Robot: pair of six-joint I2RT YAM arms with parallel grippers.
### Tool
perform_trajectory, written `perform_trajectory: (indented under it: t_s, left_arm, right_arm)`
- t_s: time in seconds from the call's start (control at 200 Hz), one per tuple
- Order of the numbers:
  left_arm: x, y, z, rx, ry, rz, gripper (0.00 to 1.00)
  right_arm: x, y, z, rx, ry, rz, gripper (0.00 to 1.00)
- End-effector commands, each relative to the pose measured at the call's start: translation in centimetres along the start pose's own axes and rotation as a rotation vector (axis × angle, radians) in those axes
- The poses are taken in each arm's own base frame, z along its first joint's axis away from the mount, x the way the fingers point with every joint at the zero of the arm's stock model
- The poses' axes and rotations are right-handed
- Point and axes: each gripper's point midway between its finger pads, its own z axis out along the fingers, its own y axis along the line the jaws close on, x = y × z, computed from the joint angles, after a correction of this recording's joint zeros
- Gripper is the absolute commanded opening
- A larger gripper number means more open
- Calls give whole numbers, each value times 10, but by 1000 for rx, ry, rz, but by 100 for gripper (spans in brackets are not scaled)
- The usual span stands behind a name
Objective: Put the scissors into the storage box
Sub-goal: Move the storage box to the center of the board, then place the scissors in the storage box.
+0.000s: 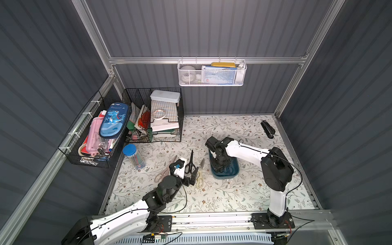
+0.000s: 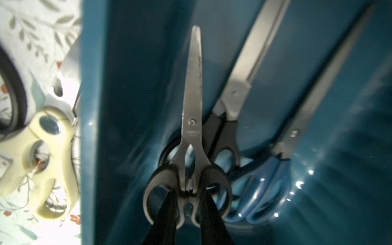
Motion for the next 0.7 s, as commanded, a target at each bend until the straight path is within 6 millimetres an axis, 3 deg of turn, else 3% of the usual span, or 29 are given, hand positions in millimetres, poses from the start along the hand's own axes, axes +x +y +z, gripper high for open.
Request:
perform_trajectory:
  t_s: [0.0, 0.25, 0.365, 0.475, 0.695]
  left_arm:
    - [-13, -3, 0, 16, -33, -12, 99]
    - [-10, -2, 5, -6, -8, -18, 99]
    - [-9, -3, 8, -4, 6, -12, 99]
    - [-8, -3, 10, -11, 16, -13, 99]
    - [-8, -4, 11, -6, 15, -9, 99]
  right_arm:
    - [-12, -8, -10, 9, -38, 57, 0]
    - [-36, -4, 3, -13, -37, 97, 5]
    - [-43, -2, 3, -15, -42, 101, 17]
    - [-47, -6, -7, -2, -69, 108, 27]
    - [-44, -11, -33, 4, -118, 103, 34]
